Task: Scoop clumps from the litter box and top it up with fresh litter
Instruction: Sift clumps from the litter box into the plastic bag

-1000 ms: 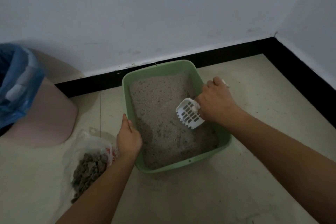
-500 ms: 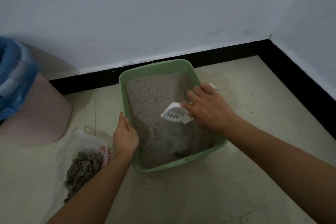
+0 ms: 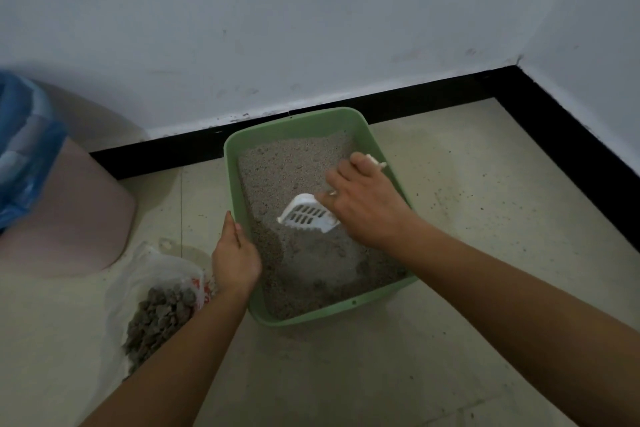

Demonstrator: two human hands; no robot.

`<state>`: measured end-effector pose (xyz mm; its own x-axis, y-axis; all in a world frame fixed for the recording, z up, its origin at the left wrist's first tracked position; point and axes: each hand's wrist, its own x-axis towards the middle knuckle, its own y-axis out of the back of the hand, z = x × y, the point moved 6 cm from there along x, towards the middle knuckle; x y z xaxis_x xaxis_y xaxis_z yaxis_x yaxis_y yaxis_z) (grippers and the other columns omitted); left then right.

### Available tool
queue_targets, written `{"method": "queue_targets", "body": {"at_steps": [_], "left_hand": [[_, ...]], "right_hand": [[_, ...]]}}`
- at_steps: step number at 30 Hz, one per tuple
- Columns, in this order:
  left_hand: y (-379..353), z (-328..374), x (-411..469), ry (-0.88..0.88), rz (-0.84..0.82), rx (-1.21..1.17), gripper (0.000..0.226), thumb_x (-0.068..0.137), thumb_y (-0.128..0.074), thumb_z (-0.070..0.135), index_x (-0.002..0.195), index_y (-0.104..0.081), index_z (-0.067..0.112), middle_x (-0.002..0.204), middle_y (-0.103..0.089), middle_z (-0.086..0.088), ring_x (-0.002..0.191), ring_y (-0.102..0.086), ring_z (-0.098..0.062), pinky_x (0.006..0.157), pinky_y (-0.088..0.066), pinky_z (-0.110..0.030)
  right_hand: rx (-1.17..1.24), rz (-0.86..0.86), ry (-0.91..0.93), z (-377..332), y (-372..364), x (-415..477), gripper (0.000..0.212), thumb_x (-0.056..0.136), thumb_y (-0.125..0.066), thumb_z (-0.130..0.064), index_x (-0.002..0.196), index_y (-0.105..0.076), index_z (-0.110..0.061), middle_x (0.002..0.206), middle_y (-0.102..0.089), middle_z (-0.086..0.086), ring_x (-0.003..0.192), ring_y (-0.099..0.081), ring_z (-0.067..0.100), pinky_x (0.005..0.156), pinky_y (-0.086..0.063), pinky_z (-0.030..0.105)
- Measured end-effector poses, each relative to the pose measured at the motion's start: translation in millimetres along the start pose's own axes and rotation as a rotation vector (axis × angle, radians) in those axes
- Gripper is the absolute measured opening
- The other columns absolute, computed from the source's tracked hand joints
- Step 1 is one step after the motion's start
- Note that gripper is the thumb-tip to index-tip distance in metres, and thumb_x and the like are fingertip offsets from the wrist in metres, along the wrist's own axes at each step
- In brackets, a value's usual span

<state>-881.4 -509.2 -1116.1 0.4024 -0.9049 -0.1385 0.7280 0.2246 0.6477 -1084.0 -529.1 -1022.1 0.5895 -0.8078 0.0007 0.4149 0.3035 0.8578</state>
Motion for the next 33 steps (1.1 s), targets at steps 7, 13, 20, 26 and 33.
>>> {"method": "queue_targets", "body": {"at_steps": [7, 13, 20, 26, 33], "left_hand": [[2, 0, -2, 0.012, 0.016, -0.061, 0.046, 0.106, -0.031, 0.024, 0.151, -0.031, 0.014, 0.148, -0.044, -0.014, 0.132, -0.045, -0.032, 0.108, -0.033, -0.036], [3, 4, -3, 0.001, 0.014, -0.072, 0.045, 0.107, -0.031, 0.023, 0.151, -0.032, 0.013, 0.141, -0.051, -0.015, 0.116, -0.054, -0.025, 0.104, -0.037, -0.034], [0, -4, 2, 0.014, 0.017, -0.100, 0.046, 0.106, -0.031, 0.025, 0.151, -0.033, 0.014, 0.152, -0.039, -0.008, 0.140, -0.036, -0.027, 0.113, -0.024, -0.031], [-1, -9, 2, 0.028, 0.001, -0.169, 0.046, 0.106, -0.031, 0.027, 0.151, -0.032, 0.017, 0.153, -0.037, -0.006, 0.141, -0.034, -0.024, 0.111, -0.021, -0.028], [-3, -9, 2, 0.053, 0.005, -0.219, 0.045, 0.106, -0.032, 0.027, 0.151, -0.033, 0.019, 0.154, -0.037, -0.003, 0.141, -0.034, -0.023, 0.107, -0.019, -0.023]], "right_hand": [[0.067, -0.020, 0.225, -20, -10, 9, 0.034, 0.087, -0.065, -0.043, 0.120, -0.065, -0.033, 0.109, -0.059, -0.001, 0.105, -0.051, 0.019, 0.102, -0.024, 0.043], [0.065, -0.169, -0.043, 51, -16, -14, 0.042, 0.081, -0.068, -0.053, 0.120, -0.064, -0.037, 0.101, -0.059, -0.003, 0.099, -0.051, 0.017, 0.102, -0.029, 0.041], [0.167, -0.337, -0.039, 42, -55, -36, 0.037, 0.086, -0.055, -0.050, 0.121, -0.064, -0.041, 0.087, -0.046, -0.006, 0.092, -0.049, 0.015, 0.095, -0.028, 0.040], [0.376, -0.430, -0.027, 22, -76, -38, 0.034, 0.091, -0.044, -0.050, 0.110, -0.068, -0.035, 0.081, -0.050, -0.007, 0.083, -0.044, 0.014, 0.094, -0.028, 0.039], [0.722, -0.538, -0.155, -43, -94, -37, 0.039, 0.093, -0.040, -0.056, 0.093, -0.067, -0.028, 0.082, -0.058, -0.002, 0.090, -0.060, 0.021, 0.100, -0.034, 0.047]]}}
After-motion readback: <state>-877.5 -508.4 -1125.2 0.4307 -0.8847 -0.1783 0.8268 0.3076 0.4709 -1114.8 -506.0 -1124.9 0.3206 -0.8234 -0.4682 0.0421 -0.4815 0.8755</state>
